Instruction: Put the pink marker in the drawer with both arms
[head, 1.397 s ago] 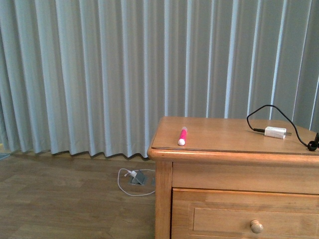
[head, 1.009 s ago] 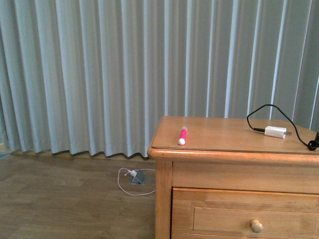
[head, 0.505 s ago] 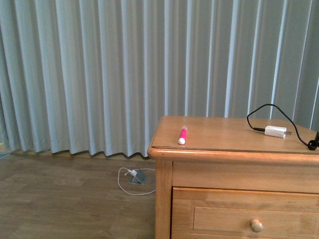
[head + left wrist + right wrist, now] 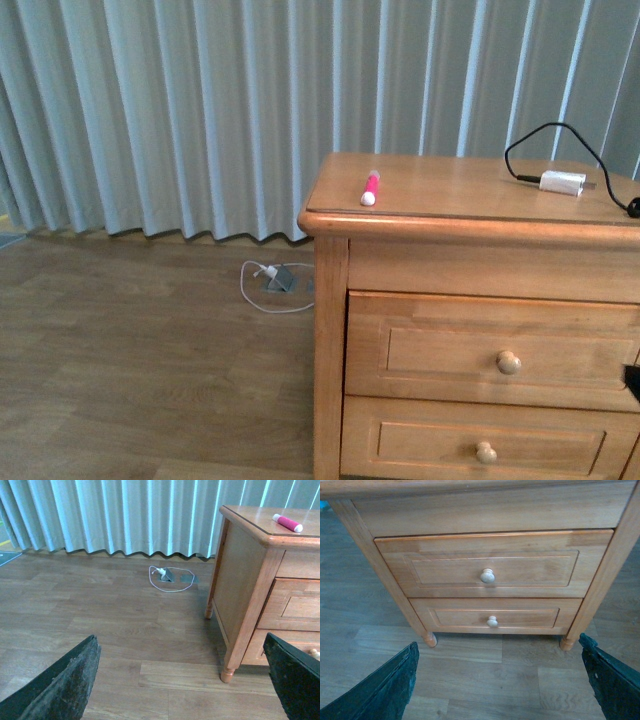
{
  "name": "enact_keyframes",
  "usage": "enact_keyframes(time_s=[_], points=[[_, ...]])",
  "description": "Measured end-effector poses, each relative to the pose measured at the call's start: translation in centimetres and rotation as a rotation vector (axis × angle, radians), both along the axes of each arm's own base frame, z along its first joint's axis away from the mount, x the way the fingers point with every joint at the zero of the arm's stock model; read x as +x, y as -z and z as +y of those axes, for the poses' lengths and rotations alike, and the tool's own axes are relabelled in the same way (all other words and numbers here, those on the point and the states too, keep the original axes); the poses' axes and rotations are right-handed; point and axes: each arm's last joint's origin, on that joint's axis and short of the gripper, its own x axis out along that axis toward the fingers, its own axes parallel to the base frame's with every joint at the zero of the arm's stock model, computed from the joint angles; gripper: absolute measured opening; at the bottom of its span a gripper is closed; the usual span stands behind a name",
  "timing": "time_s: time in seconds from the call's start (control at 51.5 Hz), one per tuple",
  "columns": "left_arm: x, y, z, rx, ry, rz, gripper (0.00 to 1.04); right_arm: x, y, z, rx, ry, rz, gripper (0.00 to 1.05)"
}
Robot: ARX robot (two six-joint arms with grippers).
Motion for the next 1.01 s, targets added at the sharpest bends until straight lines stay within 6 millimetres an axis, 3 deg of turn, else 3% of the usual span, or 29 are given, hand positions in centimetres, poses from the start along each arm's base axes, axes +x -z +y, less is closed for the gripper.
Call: enact_keyframes(time_s=[0.291,0.602,1.009], points=[[0.0,0.0,0.0,0.000,0.000,0.000,0.99,8.0,3.0,3.5,-0.022,-0.020,0.075,0.96],[0.0,0.0,0.0,0.000,0.000,0.000,0.99,14.3,6.3,4.4,-0.045,0.033,0.101,0.96],[0.0,0.0,0.0,0.000,0.000,0.000,0.99,18.0,8.7,4.0,-0.055,0.075,0.106,0.96]])
